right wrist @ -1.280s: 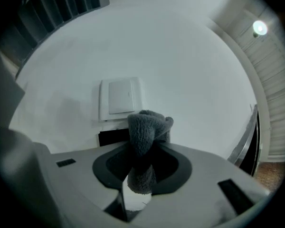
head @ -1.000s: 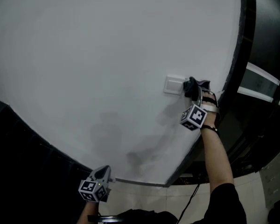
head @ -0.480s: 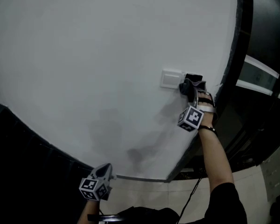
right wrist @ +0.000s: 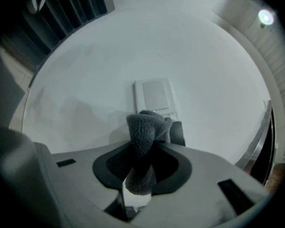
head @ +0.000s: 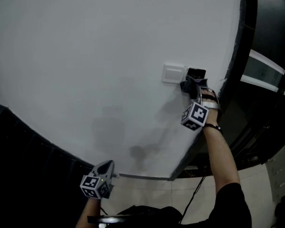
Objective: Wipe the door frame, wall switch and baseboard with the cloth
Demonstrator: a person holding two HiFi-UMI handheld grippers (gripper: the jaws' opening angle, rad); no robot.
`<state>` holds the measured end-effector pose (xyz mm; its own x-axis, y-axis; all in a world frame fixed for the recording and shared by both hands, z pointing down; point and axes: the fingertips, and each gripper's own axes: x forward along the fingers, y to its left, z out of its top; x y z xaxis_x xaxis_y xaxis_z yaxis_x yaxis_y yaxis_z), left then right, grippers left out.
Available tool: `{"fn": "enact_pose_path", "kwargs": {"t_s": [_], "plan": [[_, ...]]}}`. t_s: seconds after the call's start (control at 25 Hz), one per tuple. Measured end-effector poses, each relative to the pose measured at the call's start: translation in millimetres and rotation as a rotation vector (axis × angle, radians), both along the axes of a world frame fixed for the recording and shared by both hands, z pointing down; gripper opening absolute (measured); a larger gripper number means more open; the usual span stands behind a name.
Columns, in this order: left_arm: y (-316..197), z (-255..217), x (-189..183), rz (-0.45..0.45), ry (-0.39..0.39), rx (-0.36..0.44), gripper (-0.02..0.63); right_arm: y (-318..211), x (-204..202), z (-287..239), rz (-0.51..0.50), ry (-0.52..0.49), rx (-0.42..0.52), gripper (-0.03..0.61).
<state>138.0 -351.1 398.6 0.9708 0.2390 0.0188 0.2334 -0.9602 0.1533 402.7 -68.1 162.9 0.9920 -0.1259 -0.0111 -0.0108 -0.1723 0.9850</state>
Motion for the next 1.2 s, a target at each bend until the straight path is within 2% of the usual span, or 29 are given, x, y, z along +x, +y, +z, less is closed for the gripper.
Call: {"fn": "enact_pose_path", "kwargs": {"t_s": [0.16,0.28,0.36,0.56,0.68,0.8,0.84,0.96,1.2], "plan": [[10,-26,21,0.035,0.042,0.065,0.002,-26,-17,-42,-0.076,0.092,0.001,0.094],[24,-49,35,0.059,0.083,0.063,0.002,-55,-21,-76,-0.119,0.160,-0.022,0.094],[33,-54,38,0.073,0.094,0.054,0.002,-70,-20,-89,-0.117,0.167,-0.022,0.094],[39,-43,41,0.100,0.086,0.028,0.002,-94,-1,-74,-0.078,0.071,-0.017,0.094],[34,-30,38,0.109,0.061,0.019,0.002,-92,12,-58,-0.045,0.107,-0.072,0.094],[27,-24,35,0.102,0.042,0.010,0.002,-88,6,-56,0.021,0.122,-0.153,0.094],[25,-25,33,0.102,0.043,0.008,0.002,-92,2,-55,0.024,0.109,-0.155,0.094],[21,-29,26,0.105,0.053,0.009,0.002,-112,-15,-61,-0.033,0.091,-0.080,0.094],[17,-26,19,0.108,0.043,0.010,0.002,-99,-7,-43,0.031,0.110,-0.141,0.095]]}}
